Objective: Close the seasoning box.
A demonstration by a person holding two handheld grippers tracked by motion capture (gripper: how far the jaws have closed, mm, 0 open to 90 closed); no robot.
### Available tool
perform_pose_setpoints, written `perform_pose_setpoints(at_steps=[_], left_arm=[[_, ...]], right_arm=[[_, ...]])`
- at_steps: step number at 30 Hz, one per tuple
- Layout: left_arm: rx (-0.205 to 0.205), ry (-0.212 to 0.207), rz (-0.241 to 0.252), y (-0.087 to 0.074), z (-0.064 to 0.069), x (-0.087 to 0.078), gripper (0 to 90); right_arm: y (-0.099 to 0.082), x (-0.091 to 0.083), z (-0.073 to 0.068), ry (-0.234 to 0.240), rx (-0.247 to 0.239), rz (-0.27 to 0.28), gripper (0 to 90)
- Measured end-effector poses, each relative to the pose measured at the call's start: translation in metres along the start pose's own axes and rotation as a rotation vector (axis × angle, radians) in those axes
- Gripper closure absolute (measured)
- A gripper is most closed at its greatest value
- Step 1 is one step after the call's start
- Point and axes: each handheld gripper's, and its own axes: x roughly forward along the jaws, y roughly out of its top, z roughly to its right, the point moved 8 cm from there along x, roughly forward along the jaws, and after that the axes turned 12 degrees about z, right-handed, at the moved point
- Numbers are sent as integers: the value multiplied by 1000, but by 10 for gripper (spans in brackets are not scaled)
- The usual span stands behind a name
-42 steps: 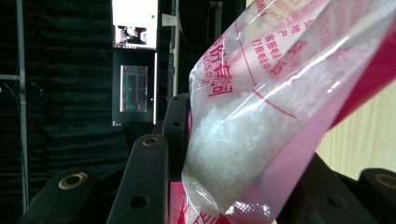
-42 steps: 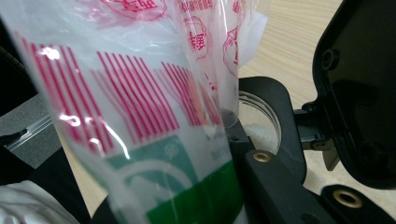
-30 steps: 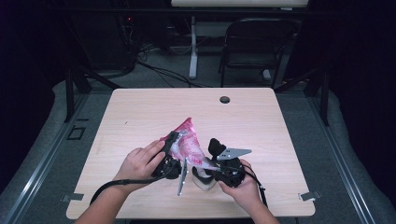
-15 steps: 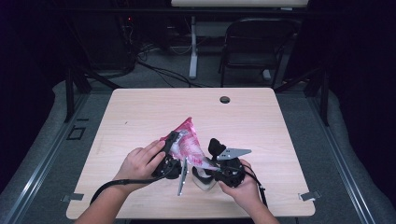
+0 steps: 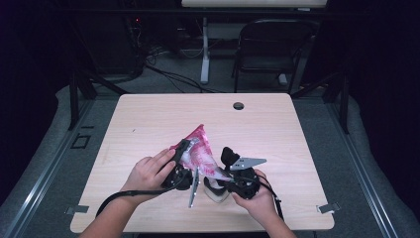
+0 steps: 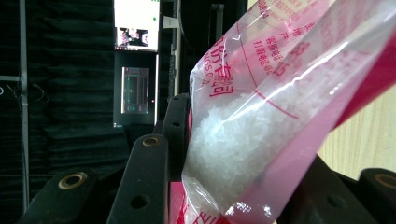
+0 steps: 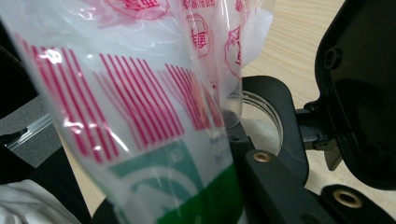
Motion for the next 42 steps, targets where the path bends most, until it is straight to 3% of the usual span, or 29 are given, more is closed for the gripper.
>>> perform_pose_setpoints(at_steps=[42], left_arm=[[-13, -1, 3, -1, 1, 0, 689]], right_arm=[[0, 0, 0, 2, -4, -2, 900]])
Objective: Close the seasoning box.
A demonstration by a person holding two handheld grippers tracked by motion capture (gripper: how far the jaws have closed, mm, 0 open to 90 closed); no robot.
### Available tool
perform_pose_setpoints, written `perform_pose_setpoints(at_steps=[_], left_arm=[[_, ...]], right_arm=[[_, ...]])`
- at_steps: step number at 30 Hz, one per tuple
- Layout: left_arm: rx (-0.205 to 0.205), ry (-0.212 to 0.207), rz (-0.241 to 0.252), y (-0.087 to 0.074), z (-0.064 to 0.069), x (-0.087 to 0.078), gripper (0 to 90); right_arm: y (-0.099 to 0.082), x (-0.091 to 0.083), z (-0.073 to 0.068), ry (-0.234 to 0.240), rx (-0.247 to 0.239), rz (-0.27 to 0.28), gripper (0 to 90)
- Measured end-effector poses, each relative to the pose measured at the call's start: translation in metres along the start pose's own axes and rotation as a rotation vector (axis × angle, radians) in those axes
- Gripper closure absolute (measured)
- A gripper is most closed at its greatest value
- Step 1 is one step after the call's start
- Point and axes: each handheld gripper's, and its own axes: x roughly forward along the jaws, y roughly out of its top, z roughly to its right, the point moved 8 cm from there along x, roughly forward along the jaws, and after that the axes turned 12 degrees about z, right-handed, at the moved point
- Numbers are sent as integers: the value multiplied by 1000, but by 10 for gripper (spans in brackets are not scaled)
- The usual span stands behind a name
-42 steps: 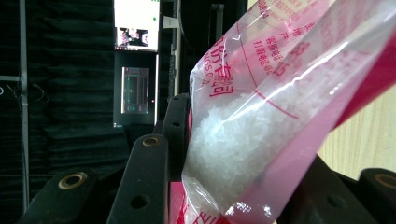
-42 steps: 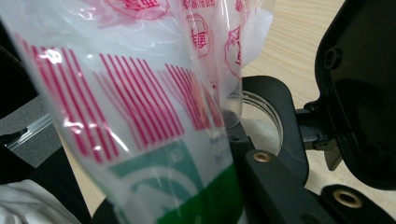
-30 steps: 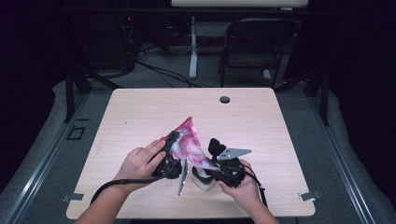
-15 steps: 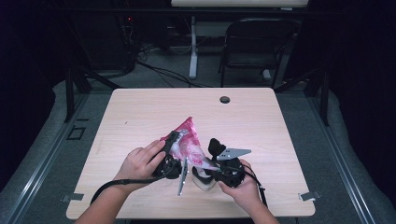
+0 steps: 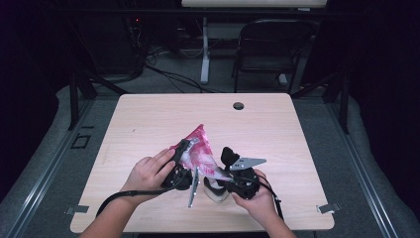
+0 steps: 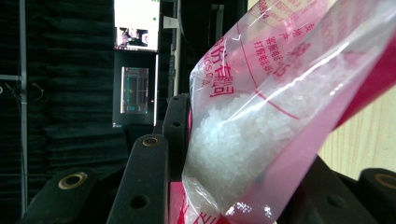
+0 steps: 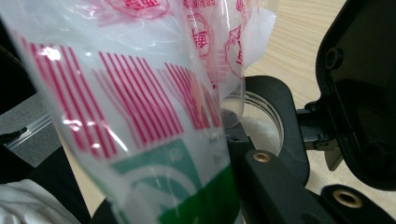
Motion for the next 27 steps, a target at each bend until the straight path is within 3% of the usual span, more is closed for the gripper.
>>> perform_pose_setpoints(at_steps=[17, 27], left_arm=[[-23, -10, -5, -6, 8, 0, 689], [-71, -27, -17, -14, 16, 0, 689]], right_arm=[[-1, 1, 1, -10, -4, -6, 900], [0, 0, 0, -10, -6, -2, 900]])
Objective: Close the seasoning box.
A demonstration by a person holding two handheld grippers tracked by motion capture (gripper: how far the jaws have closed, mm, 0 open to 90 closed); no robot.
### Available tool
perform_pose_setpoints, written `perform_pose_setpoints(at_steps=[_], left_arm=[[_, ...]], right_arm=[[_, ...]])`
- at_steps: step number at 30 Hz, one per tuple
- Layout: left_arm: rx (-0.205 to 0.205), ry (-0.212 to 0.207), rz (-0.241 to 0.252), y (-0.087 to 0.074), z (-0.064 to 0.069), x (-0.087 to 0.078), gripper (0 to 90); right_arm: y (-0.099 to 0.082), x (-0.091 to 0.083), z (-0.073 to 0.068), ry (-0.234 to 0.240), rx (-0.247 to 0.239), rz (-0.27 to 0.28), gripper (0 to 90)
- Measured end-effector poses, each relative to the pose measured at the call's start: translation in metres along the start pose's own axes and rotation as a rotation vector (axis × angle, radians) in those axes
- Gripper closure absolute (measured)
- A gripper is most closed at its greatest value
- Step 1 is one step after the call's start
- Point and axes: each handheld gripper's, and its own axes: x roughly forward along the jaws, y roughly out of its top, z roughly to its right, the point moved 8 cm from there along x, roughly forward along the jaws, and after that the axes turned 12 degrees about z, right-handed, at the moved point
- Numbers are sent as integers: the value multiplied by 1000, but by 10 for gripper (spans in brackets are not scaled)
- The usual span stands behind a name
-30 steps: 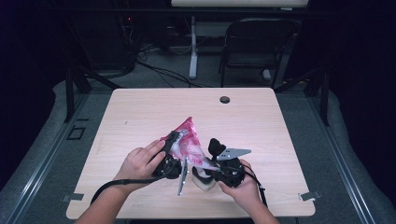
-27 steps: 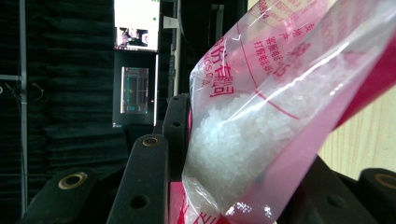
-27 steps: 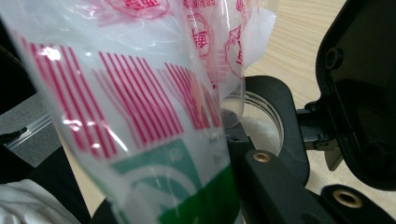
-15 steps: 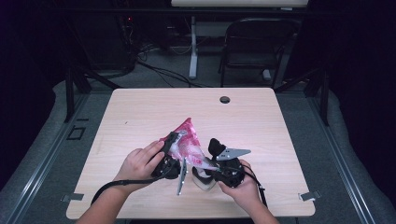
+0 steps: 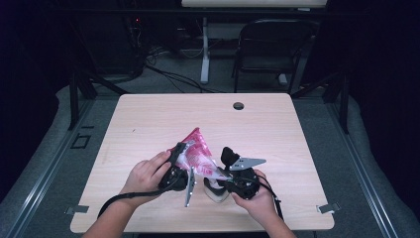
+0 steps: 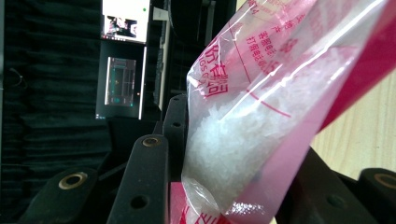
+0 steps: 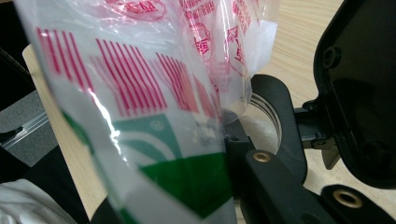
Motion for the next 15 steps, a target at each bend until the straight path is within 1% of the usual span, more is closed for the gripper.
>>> perform_pose_setpoints(at_steps=[3, 7, 8, 15], left_arm=[[-17, -3, 0, -1, 1, 0, 689], [-24, -5, -3, -3, 3, 0, 689], [-31, -12, -4, -4, 4, 0, 689], [-61, -19, -11, -8, 8, 0, 689]], right_arm=[[0, 0, 0, 1, 1, 3, 900], [1, -1, 0, -3, -2, 3, 900], [1, -1, 0, -4, -3, 3, 900], [1, -1, 0, -2, -3, 6, 899]])
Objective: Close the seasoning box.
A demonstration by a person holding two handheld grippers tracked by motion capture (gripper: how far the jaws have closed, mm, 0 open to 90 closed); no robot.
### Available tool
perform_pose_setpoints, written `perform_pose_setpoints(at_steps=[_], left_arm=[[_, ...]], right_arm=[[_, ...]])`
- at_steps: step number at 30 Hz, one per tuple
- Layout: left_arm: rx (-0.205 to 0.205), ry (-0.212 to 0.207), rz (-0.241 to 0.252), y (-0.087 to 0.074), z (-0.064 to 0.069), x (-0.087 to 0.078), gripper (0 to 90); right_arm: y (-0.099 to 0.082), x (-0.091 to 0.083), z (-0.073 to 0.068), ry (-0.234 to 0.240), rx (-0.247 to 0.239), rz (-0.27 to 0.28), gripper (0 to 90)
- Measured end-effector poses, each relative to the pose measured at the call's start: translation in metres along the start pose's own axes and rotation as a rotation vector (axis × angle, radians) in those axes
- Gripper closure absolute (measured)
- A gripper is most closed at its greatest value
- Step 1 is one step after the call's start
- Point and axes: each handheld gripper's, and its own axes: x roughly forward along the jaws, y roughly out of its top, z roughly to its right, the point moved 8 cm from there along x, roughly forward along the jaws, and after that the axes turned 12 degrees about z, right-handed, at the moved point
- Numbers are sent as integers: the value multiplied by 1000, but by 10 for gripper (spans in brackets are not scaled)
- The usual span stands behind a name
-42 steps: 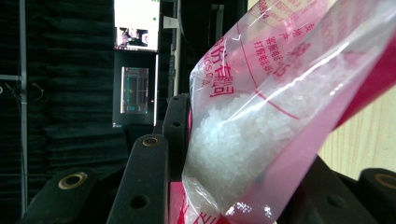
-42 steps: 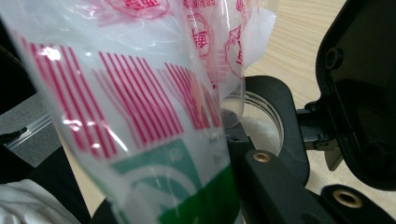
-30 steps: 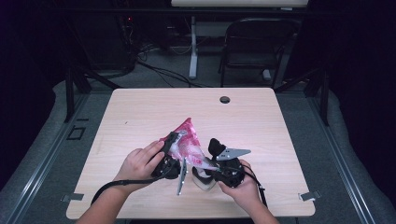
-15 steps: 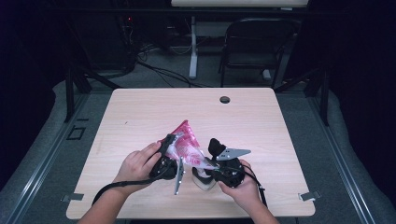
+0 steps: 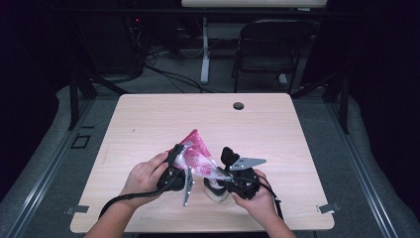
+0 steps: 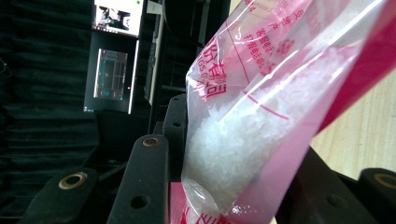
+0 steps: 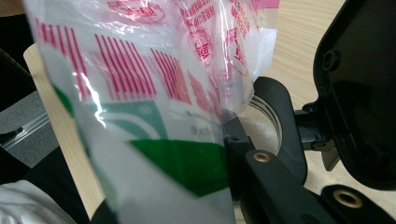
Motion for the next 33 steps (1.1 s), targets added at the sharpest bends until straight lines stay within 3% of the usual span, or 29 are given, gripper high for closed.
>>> perform_pose_setpoints(at_steps=[12, 26, 33], left_arm=[[-34, 1, 5, -4, 4, 1, 690], [-162, -23, 8, -12, 17, 3, 691], [-177, -39, 5, -14, 23, 4, 691]], right_arm=[[1, -1, 0, -4, -9, 2, 899], [3, -2, 0, -18, -19, 12, 897], [5, -5, 2, -21, -19, 14, 897]])
